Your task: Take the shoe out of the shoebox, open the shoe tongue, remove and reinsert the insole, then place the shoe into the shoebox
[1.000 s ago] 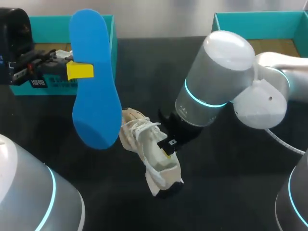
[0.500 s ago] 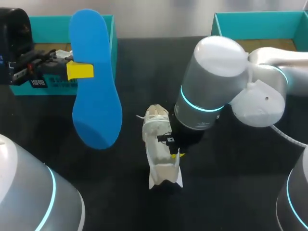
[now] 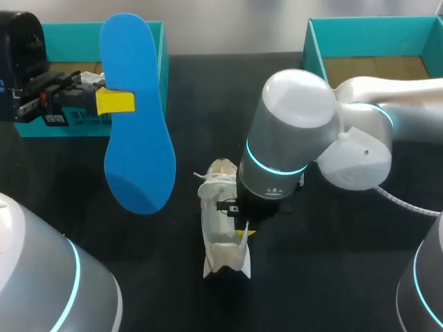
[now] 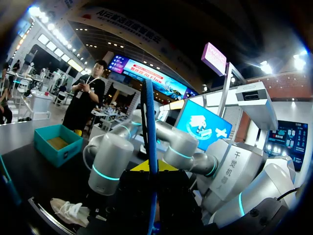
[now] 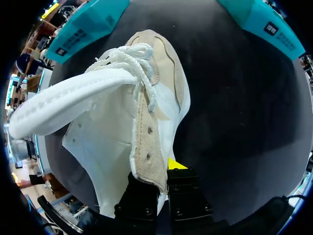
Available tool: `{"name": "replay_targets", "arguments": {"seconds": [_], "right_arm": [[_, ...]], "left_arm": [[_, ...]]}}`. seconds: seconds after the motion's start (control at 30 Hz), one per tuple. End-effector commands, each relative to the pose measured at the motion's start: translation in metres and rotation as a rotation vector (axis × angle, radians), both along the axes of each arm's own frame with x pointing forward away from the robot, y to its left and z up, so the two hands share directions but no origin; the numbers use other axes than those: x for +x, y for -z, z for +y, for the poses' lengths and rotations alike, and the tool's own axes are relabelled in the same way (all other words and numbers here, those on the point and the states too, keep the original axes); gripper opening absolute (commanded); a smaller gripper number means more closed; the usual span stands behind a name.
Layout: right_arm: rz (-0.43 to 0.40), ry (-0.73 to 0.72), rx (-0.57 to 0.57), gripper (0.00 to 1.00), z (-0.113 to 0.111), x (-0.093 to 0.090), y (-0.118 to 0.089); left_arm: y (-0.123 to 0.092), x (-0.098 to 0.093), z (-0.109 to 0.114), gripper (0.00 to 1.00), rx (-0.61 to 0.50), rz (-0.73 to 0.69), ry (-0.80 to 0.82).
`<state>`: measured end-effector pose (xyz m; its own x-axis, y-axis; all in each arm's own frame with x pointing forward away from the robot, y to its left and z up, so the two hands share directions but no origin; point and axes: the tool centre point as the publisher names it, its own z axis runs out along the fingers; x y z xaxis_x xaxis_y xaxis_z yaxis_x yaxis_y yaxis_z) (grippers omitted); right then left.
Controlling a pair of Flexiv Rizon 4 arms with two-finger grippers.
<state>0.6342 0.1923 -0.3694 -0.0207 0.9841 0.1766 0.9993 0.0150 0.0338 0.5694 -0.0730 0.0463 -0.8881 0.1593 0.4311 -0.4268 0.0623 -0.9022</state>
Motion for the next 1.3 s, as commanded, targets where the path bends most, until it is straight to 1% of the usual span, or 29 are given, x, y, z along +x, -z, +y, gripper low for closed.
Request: {"name": "replay_targets", "arguments": {"seconds": [0.03,0.3,0.53,0.67,0.9,1.07,1.23,1.3], "right_arm": [[-0.001,-0.003,0.012,0.0,0.002,0.0,0.009],[-0.001,-0.017,0.014,0.0,0.002,0.0,0.016],[0.006,-0.029,0.044,0.0,0.001,-0.003,0.026],[-0.01,-0.029,0.051,0.0,-0.001,-0.004,0.022],[-0.033,-0.054,0.057,0.0,-0.006,-0.001,0.018],[-0.061,-0.079,0.07,0.0,-0.005,-0.002,0.01],[-0.057,-0.085,0.065,0.0,-0.004,-0.004,0.008],[-0.039,-0.083,0.061,0.0,-0.004,-0.004,0.011]], "left_arm": [[0.0,0.0,0.0,0.0,0.001,0.0,0.002],[0.0,0.0,0.0,0.0,0.001,0.0,0.002],[0.0,0.0,0.0,0.0,0.001,0.0,0.002],[0.0,0.0,0.0,0.0,0.001,0.0,0.002],[0.0,0.0,0.0,0.0,0.001,0.0,0.002],[0.0,0.0,0.0,0.0,0.001,0.0,0.002],[0.0,0.0,0.0,0.0,0.001,0.0,0.002],[0.0,0.0,0.0,0.0,0.001,0.0,0.002]]}}
